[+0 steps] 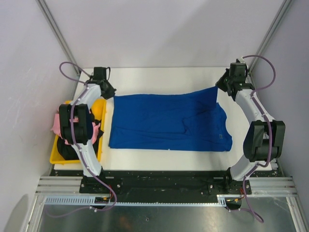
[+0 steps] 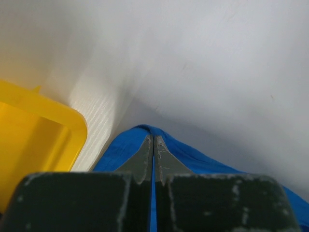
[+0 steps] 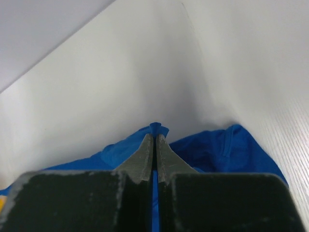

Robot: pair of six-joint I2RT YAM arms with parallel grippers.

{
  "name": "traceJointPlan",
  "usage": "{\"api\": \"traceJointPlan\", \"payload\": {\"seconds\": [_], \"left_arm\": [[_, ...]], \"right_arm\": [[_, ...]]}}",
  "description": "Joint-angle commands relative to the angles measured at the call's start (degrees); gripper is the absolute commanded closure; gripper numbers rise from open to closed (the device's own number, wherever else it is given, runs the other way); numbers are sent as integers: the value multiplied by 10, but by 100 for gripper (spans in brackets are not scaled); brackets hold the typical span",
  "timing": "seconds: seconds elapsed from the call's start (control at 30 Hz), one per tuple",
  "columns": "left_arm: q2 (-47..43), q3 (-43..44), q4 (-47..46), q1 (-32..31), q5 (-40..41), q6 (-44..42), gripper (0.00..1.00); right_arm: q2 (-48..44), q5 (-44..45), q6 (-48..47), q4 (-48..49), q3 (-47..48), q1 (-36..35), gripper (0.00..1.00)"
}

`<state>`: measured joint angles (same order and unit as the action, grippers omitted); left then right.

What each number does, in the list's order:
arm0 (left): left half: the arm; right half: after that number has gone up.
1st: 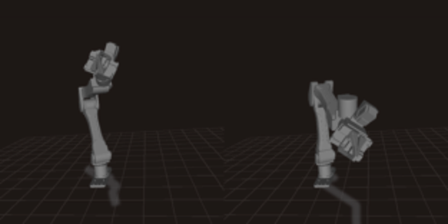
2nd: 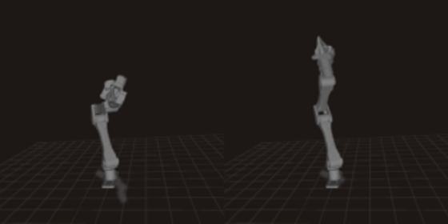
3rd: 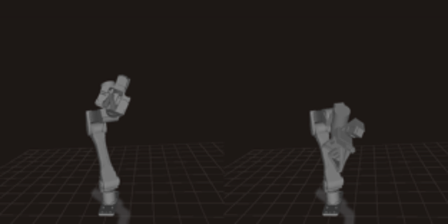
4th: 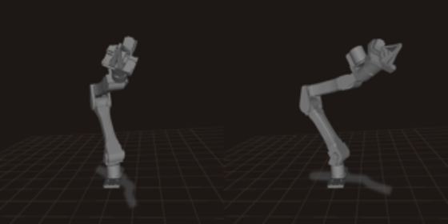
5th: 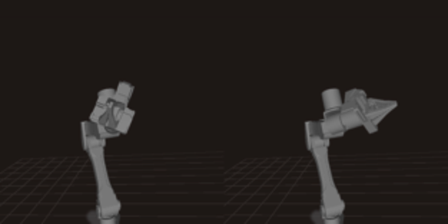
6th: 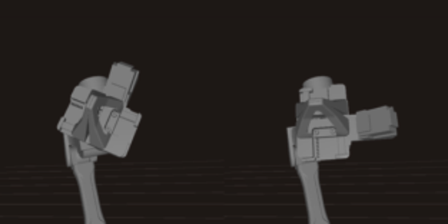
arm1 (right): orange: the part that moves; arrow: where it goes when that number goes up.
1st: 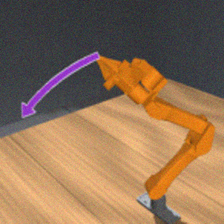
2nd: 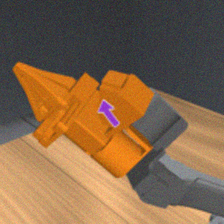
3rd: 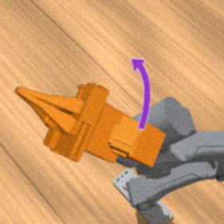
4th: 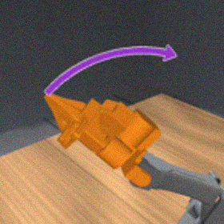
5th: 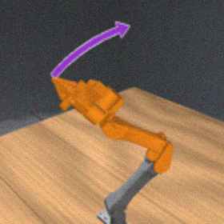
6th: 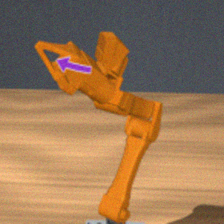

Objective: Fold and stack the t-shirts
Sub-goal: Fold the other side of the tshirt into a rectangle

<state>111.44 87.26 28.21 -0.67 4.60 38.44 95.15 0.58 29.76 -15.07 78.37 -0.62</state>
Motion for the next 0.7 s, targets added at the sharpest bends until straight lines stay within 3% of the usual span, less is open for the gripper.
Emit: {"api": "traceJointPlan", "payload": {"seconds": [0.0, 0.37, 0.67], "left_arm": [[-43, -34, -7, 13, -9, -18, 100], [-101, -146, -6, 26, -18, -19, 100], [-147, -218, -6, 26, -10, -12, 100]], "right_arm": [[-49, 14, 0, -69, 20, 2, 100], [-181, 13, -1, -131, -124, 2, 100], [-181, 13, 4, -126, -213, 16, 100]]}}
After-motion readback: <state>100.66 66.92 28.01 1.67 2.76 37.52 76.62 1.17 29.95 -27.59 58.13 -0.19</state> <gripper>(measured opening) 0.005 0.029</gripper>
